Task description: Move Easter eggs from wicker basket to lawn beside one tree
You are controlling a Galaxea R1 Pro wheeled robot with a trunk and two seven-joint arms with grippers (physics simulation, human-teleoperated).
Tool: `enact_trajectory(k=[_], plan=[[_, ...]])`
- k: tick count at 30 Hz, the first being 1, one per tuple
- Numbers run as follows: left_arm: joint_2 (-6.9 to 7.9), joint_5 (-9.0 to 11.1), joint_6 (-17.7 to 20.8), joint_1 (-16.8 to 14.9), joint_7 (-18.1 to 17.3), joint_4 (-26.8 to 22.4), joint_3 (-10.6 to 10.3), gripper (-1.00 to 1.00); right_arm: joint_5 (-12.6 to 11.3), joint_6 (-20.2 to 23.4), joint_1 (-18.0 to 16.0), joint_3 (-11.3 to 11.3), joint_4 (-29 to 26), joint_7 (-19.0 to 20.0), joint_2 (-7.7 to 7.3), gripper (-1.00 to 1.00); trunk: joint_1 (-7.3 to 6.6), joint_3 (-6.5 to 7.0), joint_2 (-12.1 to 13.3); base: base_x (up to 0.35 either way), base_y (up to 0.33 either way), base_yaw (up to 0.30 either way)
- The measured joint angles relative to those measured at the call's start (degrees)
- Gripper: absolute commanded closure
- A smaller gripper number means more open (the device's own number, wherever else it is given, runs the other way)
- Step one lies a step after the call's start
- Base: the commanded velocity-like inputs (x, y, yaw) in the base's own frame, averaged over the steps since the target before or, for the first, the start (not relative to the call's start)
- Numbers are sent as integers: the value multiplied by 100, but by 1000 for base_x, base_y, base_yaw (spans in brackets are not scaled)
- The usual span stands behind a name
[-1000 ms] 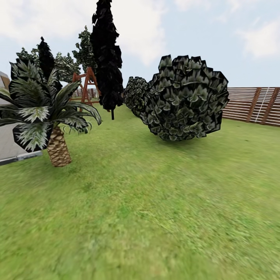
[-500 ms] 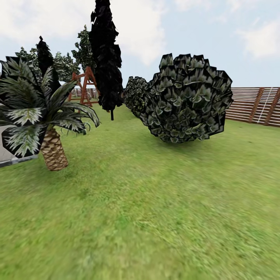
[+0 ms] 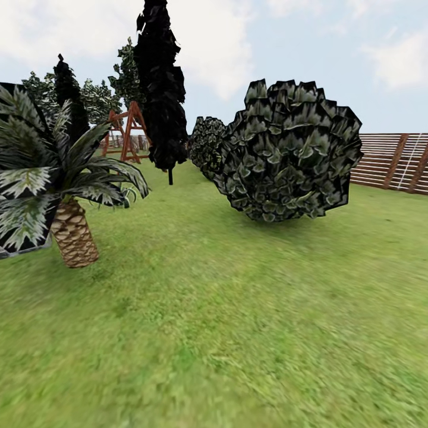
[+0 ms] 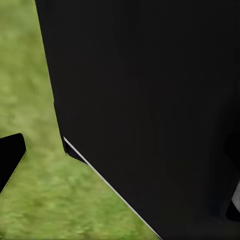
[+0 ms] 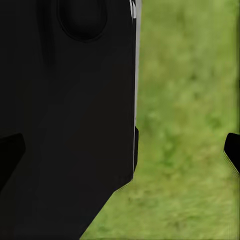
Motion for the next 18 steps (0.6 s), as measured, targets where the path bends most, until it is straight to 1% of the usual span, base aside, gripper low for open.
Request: enact_trajectory(k=[18], plan=[[0, 0, -8, 0, 0, 0, 0, -100, -9, 0, 0, -8, 0, 0, 0, -100, 0, 0, 0, 335, 0, 0]])
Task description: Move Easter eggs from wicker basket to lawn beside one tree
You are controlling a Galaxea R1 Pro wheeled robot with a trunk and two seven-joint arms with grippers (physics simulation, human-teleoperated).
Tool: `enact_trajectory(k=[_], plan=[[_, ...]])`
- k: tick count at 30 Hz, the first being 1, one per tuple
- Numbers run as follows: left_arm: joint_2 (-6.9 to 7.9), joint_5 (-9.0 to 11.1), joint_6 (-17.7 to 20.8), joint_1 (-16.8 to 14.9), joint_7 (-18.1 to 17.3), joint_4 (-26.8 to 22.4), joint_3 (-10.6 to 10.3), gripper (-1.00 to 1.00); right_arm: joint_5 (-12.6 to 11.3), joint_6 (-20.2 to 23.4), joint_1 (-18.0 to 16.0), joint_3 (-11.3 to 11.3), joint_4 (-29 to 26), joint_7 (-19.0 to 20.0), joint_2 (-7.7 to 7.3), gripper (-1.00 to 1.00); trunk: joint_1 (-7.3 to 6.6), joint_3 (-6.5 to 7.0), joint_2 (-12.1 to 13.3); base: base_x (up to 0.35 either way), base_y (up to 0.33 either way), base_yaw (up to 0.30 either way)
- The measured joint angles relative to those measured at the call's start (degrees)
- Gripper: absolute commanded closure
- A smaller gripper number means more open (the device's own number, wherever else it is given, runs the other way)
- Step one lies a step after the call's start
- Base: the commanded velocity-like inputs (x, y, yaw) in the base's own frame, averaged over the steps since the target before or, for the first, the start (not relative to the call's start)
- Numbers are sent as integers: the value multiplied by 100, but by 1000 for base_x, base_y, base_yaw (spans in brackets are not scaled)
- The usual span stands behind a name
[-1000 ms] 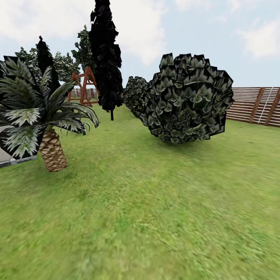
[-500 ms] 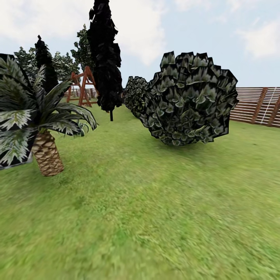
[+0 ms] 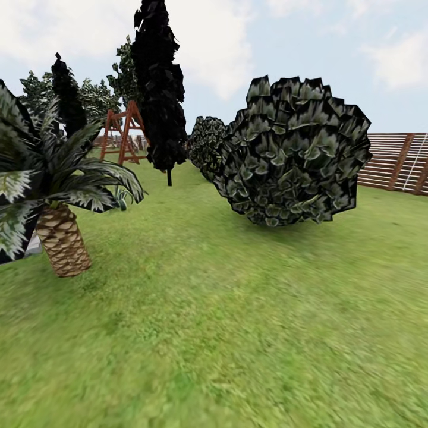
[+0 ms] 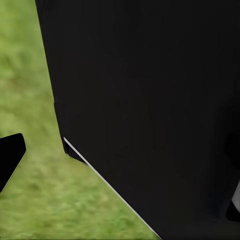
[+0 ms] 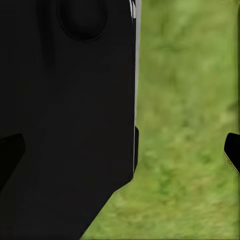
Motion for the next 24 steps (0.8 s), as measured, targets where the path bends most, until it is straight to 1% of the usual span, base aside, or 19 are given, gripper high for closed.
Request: enact_trajectory(k=[24], plan=[[0, 0, 3, 0, 0, 0, 0, -100, -6, 0, 0, 0, 0, 0, 0, -100, 0, 0, 0, 335, 0, 0]])
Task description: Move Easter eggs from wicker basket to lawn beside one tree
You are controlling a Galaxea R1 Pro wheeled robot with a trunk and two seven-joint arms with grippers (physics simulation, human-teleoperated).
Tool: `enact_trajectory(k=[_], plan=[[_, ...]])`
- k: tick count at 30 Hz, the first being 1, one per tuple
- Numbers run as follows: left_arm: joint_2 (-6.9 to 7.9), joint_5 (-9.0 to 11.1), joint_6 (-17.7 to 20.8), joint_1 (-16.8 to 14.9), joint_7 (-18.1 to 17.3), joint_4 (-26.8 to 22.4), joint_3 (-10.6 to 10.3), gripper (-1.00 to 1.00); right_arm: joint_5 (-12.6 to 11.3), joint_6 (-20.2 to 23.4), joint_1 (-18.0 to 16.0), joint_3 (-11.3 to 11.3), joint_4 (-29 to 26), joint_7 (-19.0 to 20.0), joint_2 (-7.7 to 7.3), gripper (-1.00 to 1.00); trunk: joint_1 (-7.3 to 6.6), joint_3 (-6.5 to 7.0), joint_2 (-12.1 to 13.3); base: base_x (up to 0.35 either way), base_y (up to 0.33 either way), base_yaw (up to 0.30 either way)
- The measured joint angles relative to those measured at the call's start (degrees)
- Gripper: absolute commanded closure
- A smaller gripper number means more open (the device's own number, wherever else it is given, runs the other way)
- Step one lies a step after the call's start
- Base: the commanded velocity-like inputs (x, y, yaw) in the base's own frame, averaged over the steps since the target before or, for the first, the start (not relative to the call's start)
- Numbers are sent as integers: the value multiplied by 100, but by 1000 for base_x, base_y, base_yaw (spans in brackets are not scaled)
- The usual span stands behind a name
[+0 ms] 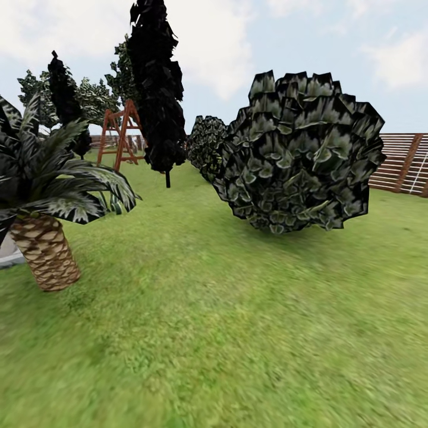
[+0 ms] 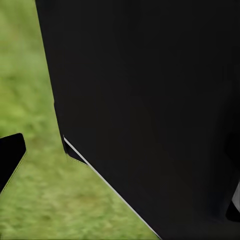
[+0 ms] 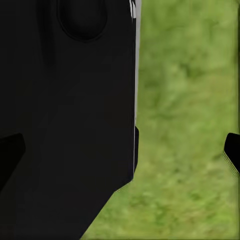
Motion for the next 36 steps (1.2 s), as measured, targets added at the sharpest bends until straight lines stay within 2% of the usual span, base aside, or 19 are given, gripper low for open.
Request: enact_trajectory(k=[36], plan=[[1, 0, -1, 0, 0, 0, 0, -100, 7, 0, 0, 1, 0, 0, 0, -100, 0, 0, 0, 335, 0, 2]])
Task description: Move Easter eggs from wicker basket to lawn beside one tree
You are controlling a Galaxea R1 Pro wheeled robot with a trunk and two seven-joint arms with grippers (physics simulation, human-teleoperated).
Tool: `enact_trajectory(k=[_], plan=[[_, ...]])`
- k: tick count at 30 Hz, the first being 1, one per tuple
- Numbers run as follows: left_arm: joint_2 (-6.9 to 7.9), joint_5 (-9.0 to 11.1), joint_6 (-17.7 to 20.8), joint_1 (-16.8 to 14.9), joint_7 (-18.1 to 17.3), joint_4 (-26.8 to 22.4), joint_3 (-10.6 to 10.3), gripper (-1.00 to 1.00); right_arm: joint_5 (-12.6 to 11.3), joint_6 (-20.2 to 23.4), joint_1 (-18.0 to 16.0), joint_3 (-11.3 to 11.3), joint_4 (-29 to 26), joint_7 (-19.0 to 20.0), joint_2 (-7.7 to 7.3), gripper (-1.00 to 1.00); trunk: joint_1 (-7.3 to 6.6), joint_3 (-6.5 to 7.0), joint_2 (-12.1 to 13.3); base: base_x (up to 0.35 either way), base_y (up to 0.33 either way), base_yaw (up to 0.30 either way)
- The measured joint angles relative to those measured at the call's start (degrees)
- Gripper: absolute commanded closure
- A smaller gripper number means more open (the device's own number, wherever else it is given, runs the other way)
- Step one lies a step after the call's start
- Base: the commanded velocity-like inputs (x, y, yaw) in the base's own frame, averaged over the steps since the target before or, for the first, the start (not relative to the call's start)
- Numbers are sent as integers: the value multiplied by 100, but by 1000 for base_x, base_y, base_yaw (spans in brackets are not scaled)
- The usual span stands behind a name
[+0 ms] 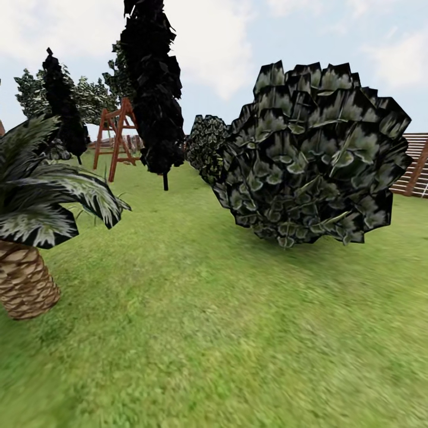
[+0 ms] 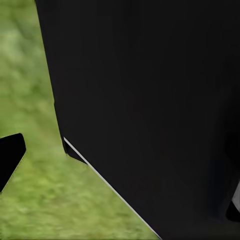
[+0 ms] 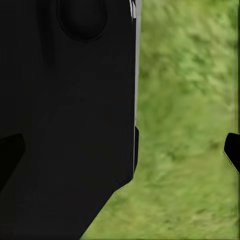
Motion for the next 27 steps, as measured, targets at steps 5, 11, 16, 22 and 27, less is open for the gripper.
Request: enact_trajectory(k=[5, 11, 16, 22, 27], plan=[[-1, 0, 0, 0, 0, 0, 0, -100, 0, 0, 0, 0, 0, 0, 0, -100, 0, 0, 0, 335, 0, 46], [-1, 0, -2, 1, 0, -1, 0, -100, 0, 0, -1, 0, 1, 0, 0, -100, 0, 0, 0, 335, 0, 153], [-1, 0, -2, 0, 0, 0, 0, -100, 0, 0, 0, -1, 0, 0, 0, -100, 0, 0, 0, 335, 0, 63], [-1, 0, -2, 0, 0, 0, 0, -100, 0, 0, 0, -1, 0, 0, 0, -100, 0, 0, 0, 335, 0, 5], [-1, 0, -2, 0, 0, 0, 0, -100, 0, 0, 0, -1, 0, 0, 0, -100, 0, 0, 0, 335, 0, 0]])
